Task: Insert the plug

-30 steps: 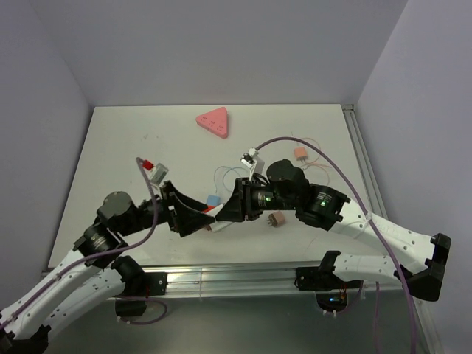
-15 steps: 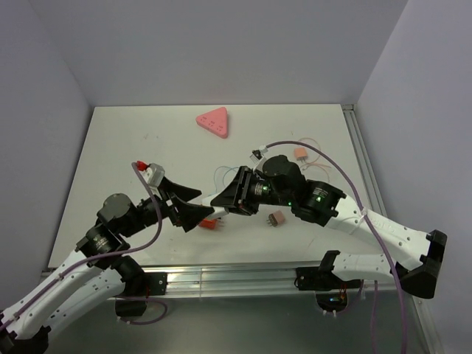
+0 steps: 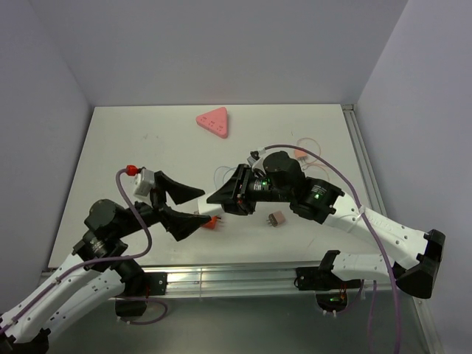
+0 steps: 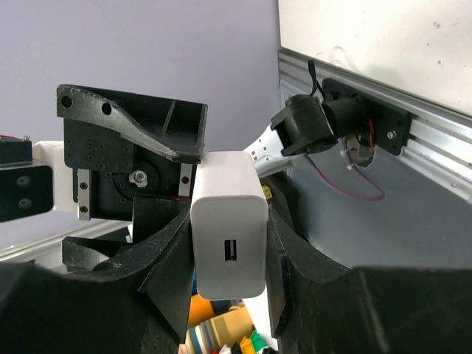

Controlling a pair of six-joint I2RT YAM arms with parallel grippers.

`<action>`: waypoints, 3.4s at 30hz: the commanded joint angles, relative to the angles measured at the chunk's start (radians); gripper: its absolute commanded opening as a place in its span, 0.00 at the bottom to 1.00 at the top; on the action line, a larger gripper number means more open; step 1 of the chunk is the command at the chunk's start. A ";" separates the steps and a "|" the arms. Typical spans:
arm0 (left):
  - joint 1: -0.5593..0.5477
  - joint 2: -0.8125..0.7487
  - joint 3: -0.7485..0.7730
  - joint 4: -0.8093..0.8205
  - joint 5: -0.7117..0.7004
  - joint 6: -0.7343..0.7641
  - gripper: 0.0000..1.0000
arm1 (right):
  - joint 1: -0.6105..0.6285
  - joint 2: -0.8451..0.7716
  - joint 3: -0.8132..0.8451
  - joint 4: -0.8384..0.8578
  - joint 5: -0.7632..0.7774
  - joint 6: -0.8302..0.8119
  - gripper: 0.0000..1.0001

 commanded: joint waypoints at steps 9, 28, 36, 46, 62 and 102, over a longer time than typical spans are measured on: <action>-0.003 0.093 0.059 -0.052 0.118 0.027 0.94 | -0.004 -0.015 0.039 0.103 -0.020 0.037 0.00; -0.002 0.078 0.098 -0.113 0.059 -0.148 0.00 | -0.002 -0.122 0.095 -0.145 0.253 -0.644 0.94; 0.004 0.102 -0.033 0.258 0.220 -0.579 0.00 | 0.009 -0.288 -0.148 0.226 -0.020 -0.901 0.94; 0.012 0.072 -0.072 0.362 0.181 -0.726 0.00 | 0.061 -0.231 -0.120 0.439 -0.072 -0.873 0.93; 0.012 0.098 -0.087 0.436 0.201 -0.739 0.00 | 0.073 -0.128 -0.102 0.542 -0.103 -0.761 0.79; 0.012 -0.270 0.270 -0.937 -0.896 -0.548 0.97 | 0.216 0.458 0.317 -0.282 0.417 -1.390 0.00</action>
